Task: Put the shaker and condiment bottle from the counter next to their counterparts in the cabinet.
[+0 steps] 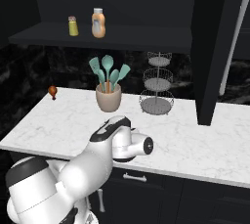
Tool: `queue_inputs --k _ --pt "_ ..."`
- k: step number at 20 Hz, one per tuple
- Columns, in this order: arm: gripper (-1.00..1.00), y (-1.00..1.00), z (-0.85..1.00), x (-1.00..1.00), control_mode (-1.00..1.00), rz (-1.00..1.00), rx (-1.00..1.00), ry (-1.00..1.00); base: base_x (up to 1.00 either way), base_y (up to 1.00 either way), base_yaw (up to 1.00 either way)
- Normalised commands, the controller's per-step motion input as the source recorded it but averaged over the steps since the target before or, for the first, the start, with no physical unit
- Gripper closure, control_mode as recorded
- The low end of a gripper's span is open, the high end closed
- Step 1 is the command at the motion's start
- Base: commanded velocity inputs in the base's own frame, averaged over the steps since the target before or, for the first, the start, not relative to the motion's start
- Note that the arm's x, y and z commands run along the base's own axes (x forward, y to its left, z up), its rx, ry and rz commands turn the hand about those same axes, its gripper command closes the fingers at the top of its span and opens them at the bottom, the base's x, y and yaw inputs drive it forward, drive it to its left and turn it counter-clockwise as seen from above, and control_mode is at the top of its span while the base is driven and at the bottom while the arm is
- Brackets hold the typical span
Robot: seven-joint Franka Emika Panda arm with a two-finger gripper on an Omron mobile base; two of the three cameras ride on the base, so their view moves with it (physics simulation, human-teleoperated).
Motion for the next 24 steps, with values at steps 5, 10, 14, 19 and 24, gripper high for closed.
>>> queue_inputs --k 5,10,14,19,24 --pt "-1.0 0.17 -0.02 0.01 -1.0 0.0 0.01 0.0 0.0 0.0 0.0" --pt "-1.0 0.01 -0.07 0.15 -1.0 0.0 0.03 0.0 0.0 0.0 0.0" --pt "-1.0 0.0 -0.13 0.23 -1.0 0.0 0.03 0.0 0.0 0.0 0.0" --pt "-1.0 0.0 -0.1 0.12 -1.0 0.0 0.03 0.0 0.0 0.0 0.0" --pt "1.0 0.0 -0.02 0.0 -1.0 0.0 0.03 0.0 0.0 0.0 0.0"
